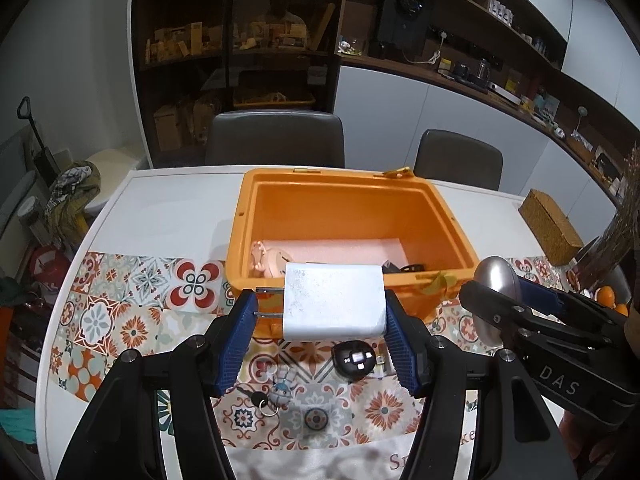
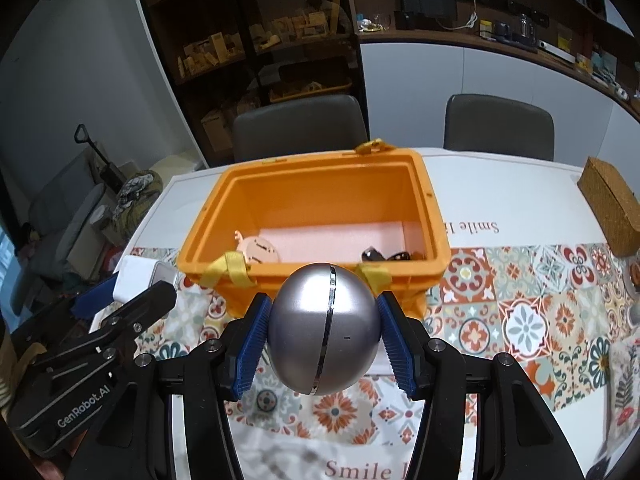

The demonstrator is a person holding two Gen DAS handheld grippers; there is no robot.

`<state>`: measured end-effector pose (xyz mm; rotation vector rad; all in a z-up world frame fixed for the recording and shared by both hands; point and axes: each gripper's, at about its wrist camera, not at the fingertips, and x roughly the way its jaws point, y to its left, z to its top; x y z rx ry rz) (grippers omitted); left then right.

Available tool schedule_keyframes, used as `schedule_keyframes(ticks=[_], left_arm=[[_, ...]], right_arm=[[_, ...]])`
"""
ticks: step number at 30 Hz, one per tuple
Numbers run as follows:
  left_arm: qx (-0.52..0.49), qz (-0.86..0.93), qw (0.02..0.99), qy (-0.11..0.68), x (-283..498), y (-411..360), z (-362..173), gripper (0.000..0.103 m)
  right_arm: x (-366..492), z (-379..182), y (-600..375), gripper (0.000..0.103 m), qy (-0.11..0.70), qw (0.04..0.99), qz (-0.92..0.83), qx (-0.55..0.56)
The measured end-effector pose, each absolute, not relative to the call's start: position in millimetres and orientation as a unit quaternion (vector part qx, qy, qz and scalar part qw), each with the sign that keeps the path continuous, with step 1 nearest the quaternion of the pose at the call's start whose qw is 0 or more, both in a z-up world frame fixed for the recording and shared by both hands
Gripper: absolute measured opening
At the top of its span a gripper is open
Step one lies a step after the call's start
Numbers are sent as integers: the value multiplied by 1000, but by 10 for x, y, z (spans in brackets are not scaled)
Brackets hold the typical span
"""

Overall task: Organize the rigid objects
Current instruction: 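Lower the white adapter into the crate and open the left gripper while the right gripper releases the speaker inside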

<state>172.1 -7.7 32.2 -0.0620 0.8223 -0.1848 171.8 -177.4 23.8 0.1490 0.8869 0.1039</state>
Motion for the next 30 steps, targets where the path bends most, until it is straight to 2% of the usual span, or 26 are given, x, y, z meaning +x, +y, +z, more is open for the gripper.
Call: schedule_keyframes(ticks=[15,30], left_arm=[[-9,-95,910,404,2046,-108,430,61],[10,-84,895,438,2613,-172,336,61]], right_arm=[[2111,382,-1790,55,429,900,38,63],[2707,197,-1833,55,485,872,18,60]])
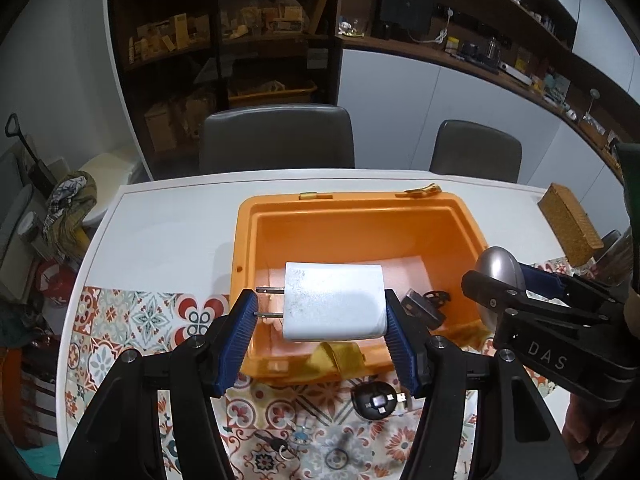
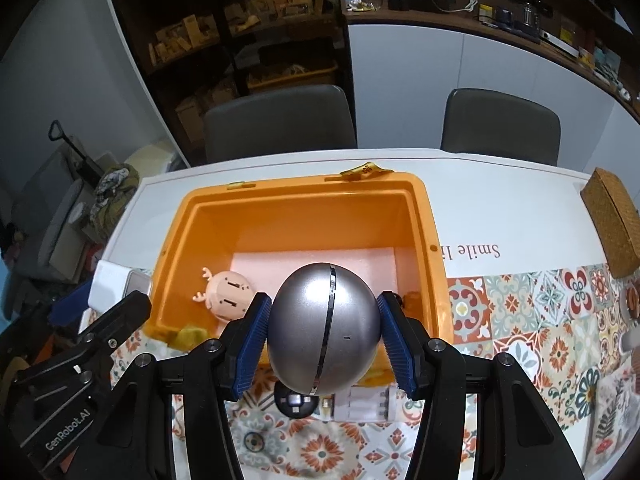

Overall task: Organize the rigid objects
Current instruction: 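Lower the white adapter into the crate and open the left gripper while the right gripper releases the speaker inside, then raise both open grippers out of the crate and back over the table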

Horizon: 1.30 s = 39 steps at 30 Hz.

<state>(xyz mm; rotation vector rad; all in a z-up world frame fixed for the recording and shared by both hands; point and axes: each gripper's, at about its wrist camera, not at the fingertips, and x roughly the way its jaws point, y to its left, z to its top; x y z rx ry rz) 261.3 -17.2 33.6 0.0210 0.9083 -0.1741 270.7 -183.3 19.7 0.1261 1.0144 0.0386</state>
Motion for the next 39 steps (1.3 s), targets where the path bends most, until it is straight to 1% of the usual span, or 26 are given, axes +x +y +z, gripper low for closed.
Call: schedule_keyframes(ticks=[11,29,33,34,36,39], left_arm=[[29,-82,870,484,2951,-265,90,61],[31,-81,833,547,3148,-337,-321,61],[32,-80,830,552,3151,-326,-363,64],[33,-80,830,551,3148,-324,-362,67],[35,-78,832,549,3146,-314,-354,69],[42,-66,837,541,3128,-291,-321,70]], right_arm=[[2968,-48,-1809,55,522,851,10,47],[3060,-186,-1835,55,536,843,-3,35],[3073,-197,-1811,55,538,842,-3,31],[3074,-201,-1808,55,539,842,-3,31],[3079,-211,-1802,55,540,841,-2,31],[3082,-221,-1794,55,542,840,-2,31]])
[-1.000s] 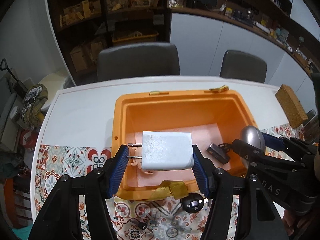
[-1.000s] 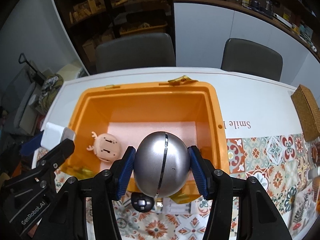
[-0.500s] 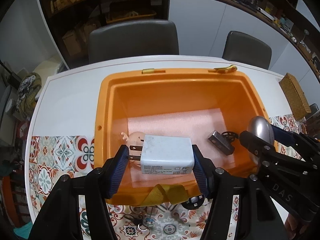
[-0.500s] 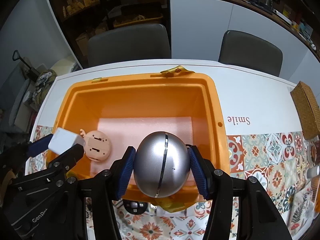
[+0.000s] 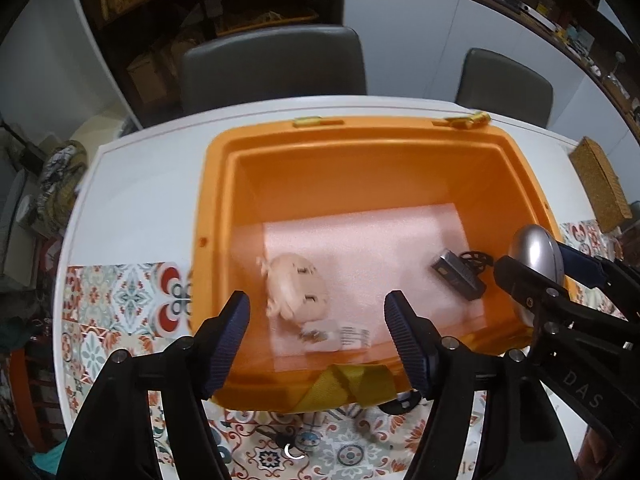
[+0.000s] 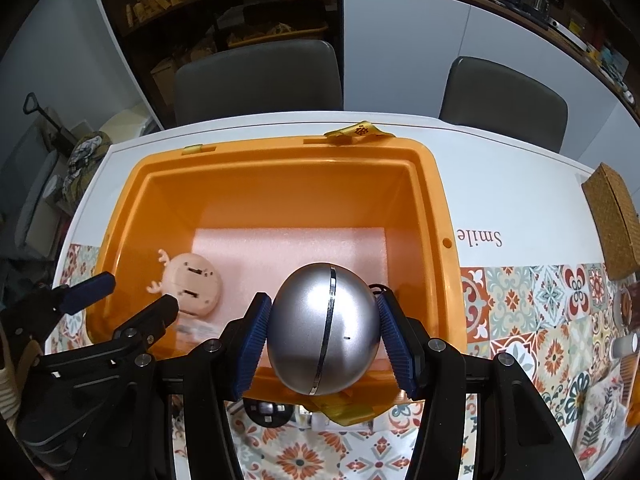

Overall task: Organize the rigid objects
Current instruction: 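Raise both open grippers out of the crate and back over the table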

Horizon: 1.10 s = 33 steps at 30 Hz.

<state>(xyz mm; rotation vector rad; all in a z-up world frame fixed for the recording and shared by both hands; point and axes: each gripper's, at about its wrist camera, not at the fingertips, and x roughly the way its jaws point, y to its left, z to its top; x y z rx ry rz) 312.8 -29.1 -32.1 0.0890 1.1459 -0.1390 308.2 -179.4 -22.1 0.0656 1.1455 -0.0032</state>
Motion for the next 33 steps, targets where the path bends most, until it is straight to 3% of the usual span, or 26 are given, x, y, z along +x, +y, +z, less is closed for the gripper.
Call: schedule_keyframes(ticks=[13,16,19,33], left_arm=[[49,-2,855,516,3005,13,-150,84],[44,2,858,513,2956,78,-127,84],[39,7,859,511,2925,138,-111,84],[23,1,869,494,2642,223,44,86]], right_arm=[[3145,-259,-1709,55,545,838,4,25],[3162,-286,-1659,55,549,836,8,22],[3162,-303,-1617,67,548,836,4,16],[2842,-63,-1620,67,515,857,6,29]])
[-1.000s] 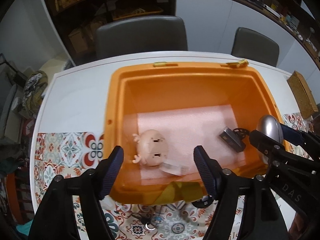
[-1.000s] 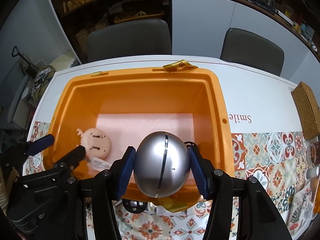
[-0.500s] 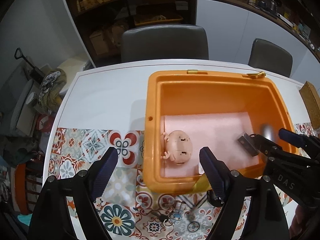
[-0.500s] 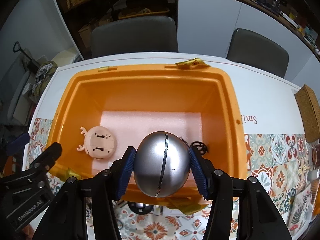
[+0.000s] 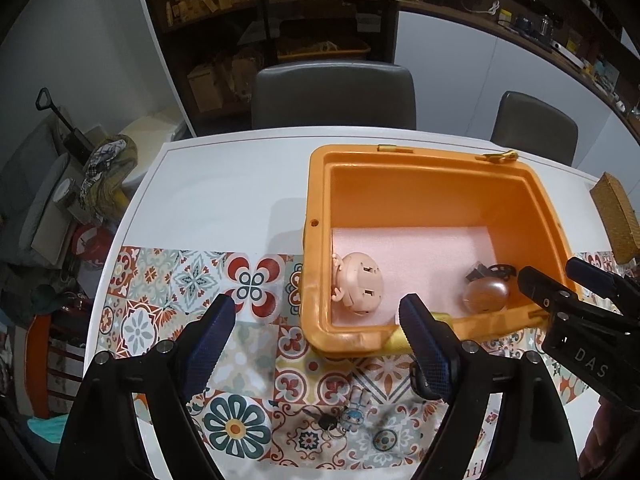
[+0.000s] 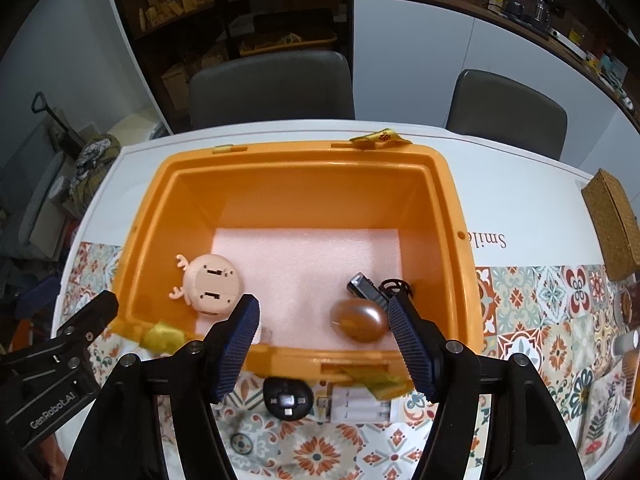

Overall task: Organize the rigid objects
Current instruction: 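Raise both open grippers out of the crate and back over the table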

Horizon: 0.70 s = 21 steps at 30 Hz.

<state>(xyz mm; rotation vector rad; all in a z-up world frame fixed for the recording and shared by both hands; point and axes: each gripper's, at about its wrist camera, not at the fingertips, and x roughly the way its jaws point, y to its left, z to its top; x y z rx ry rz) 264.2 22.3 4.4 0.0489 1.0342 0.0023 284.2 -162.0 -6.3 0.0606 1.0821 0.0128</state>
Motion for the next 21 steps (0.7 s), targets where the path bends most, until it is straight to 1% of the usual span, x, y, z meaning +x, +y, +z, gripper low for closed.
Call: schedule_keyframes(ticks=[1,12,21], left_arm=[[24,1,870,492,2612,219,64,87],[30,0,884,467,2274,173,246,89],[33,-3,887,461,1988,147,214,89]], right_arm=[[2810,-41,-1616,67,511,859,6,28],[2405,191,-1614,68,475,879,14,31],[2080,196,-1617,68,457,888,28,35]])
